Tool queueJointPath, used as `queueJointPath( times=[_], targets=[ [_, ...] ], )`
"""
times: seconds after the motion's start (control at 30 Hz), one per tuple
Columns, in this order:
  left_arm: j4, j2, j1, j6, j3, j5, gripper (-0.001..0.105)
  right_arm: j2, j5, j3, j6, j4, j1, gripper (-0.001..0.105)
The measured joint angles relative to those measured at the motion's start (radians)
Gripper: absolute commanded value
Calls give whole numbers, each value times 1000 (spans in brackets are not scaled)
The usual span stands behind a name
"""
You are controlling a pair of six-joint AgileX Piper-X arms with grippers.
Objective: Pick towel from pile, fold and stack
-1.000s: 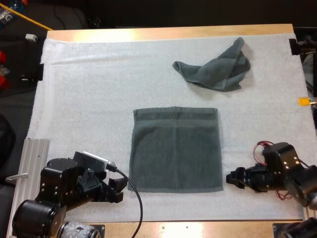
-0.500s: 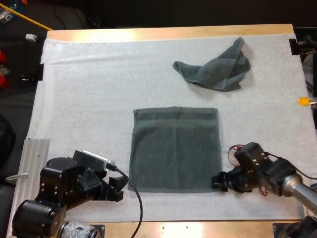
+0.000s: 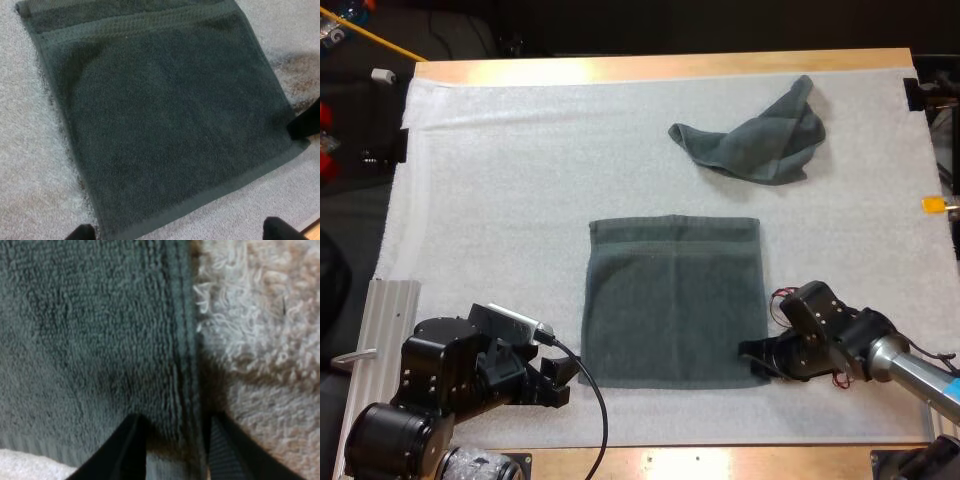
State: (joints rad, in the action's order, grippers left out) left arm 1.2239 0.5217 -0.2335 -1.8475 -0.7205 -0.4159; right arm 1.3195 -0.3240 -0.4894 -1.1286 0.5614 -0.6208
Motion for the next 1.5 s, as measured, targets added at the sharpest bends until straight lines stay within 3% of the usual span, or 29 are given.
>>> queueJointPath(
  times=[0.1, 0.23, 0.27, 0.5, 0.83, 1.0, 1.1, 1.3, 1.37, 1.5],
  targets=[
    [-4, 0, 0, 0, 0, 0, 64, 4, -3, -1, 0, -2, 0, 27],
    [-6, 0, 0, 5, 0, 0, 64, 9, -3, -1, 1, -2, 0, 1],
    [-6, 0, 0, 8, 0, 0, 64, 9, -3, -1, 1, -2, 0, 0],
    [-14, 0, 0, 52, 26, 0, 64, -37, -3, 11, 1, 9, 0, 0],
    [-22, 0, -29, 51, 173, -72, 64, -221, 26, 11, 3, 161, 0, 0],
    [-41, 0, -47, 50, 193, -87, 64, -244, 24, 11, 3, 200, 0, 0],
    [-53, 0, -47, 50, 193, -88, 64, -244, 18, 11, 9, 199, 0, 6],
    [-53, 0, -47, 50, 193, -90, 64, -244, 16, 11, 54, 163, 0, 50],
    [-53, 0, -47, 50, 193, -90, 64, -244, 25, 11, 77, 129, 0, 50],
    [-53, 0, -47, 50, 193, -90, 64, -215, 29, 11, 128, 87, 0, 38]
  ],
)
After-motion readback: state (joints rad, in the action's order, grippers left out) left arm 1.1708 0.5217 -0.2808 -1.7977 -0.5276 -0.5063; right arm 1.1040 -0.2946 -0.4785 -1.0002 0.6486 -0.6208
